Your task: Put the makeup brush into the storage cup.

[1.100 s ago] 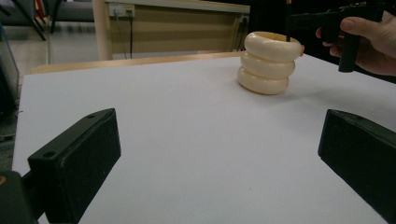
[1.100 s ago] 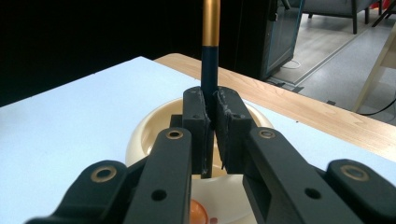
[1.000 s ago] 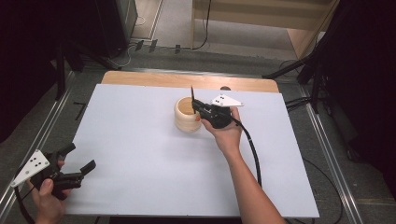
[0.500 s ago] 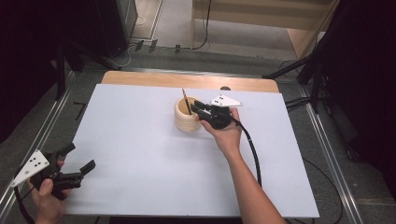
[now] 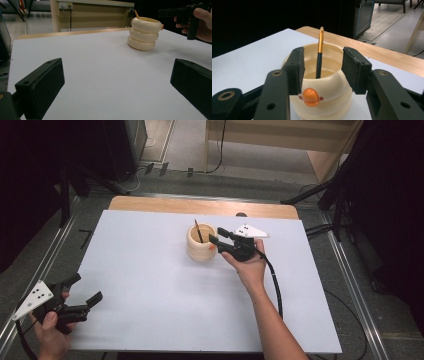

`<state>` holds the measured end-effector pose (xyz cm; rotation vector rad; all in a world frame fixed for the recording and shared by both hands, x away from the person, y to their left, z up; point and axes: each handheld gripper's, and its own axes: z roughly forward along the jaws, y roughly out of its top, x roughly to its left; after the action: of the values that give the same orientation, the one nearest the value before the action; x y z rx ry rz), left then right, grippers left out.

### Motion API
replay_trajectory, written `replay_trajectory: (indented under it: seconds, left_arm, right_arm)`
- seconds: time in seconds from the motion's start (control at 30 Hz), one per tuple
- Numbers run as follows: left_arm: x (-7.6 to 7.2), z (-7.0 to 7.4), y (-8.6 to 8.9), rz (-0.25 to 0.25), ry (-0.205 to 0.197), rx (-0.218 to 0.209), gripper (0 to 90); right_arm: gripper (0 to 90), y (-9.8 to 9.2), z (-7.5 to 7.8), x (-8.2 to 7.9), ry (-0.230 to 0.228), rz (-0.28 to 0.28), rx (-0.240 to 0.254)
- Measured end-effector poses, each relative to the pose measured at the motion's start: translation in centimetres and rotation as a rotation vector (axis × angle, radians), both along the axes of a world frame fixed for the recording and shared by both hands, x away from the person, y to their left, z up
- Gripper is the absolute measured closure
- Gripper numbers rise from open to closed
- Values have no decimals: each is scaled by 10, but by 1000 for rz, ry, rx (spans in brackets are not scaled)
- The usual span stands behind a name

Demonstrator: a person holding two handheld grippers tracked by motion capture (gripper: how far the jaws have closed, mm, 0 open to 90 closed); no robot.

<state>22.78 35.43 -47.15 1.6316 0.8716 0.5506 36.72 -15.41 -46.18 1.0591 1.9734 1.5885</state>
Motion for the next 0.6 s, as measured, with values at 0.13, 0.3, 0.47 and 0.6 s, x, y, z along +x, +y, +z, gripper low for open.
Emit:
replay_trajectory:
  seconds: [0.13,0.3,0.47,0.6]
  left_arm:
    - [0,0,0,0,1,0,0]
    - [0,0,-1,-3,0,1,0]
    - [0,0,-1,-2,1,1,0]
    - [0,0,-2,-2,4,1,0]
  right_arm:
    - [522,-7,0,-5,-13,-10,11]
    - [499,-19,-3,-14,-29,-26,7]
    - [478,-30,-5,-23,-44,-46,2]
    - [464,-40,-7,-32,-49,-57,-5]
